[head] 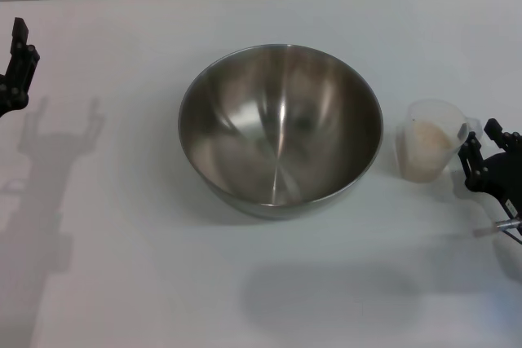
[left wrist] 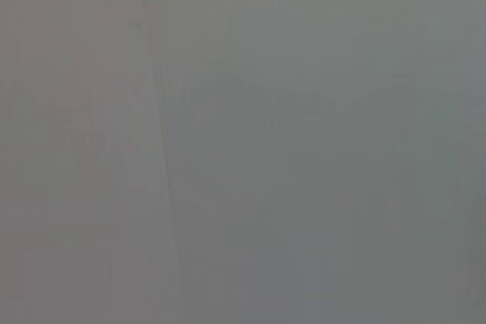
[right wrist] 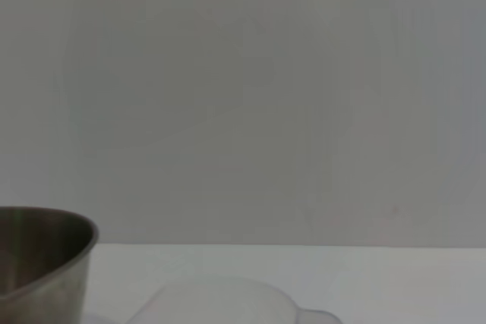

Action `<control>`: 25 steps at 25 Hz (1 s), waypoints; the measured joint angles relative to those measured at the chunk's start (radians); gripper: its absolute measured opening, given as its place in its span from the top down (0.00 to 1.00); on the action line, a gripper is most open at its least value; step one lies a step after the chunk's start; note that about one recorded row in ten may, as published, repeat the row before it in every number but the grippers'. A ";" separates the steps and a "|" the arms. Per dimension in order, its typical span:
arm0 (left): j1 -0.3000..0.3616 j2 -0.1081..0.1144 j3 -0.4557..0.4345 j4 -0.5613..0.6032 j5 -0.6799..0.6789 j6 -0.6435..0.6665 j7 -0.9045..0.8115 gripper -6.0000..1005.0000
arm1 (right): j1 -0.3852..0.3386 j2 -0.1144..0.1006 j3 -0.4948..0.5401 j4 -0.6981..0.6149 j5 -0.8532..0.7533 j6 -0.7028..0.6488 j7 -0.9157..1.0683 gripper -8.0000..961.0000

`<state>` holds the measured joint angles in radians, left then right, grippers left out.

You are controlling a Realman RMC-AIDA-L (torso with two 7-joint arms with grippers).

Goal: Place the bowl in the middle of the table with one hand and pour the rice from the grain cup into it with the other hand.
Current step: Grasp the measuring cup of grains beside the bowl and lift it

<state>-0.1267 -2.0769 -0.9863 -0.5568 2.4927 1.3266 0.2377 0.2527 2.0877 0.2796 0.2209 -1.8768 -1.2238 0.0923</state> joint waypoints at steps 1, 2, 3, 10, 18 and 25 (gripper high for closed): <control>0.000 0.000 0.000 0.000 0.000 0.000 0.000 0.21 | 0.000 0.000 0.000 0.000 0.000 0.000 0.000 0.63; 0.001 0.000 0.000 0.000 0.000 0.000 0.000 0.21 | 0.000 0.000 -0.002 0.000 -0.001 -0.003 -0.002 0.63; 0.001 0.000 0.000 0.000 0.000 0.000 0.000 0.21 | 0.000 0.000 -0.003 0.001 -0.002 -0.005 -0.002 0.63; 0.000 0.000 0.000 0.000 0.000 -0.003 0.000 0.21 | -0.014 0.002 -0.004 0.006 -0.002 -0.027 -0.003 0.63; -0.001 0.000 0.002 0.000 0.000 -0.004 0.000 0.21 | -0.021 0.002 -0.006 0.008 -0.002 -0.048 -0.004 0.64; -0.001 0.000 0.002 0.001 0.000 -0.004 0.000 0.21 | -0.018 0.002 -0.007 0.008 -0.002 -0.049 -0.005 0.65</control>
<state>-0.1273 -2.0769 -0.9847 -0.5553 2.4927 1.3223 0.2378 0.2345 2.0893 0.2729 0.2286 -1.8791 -1.2728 0.0877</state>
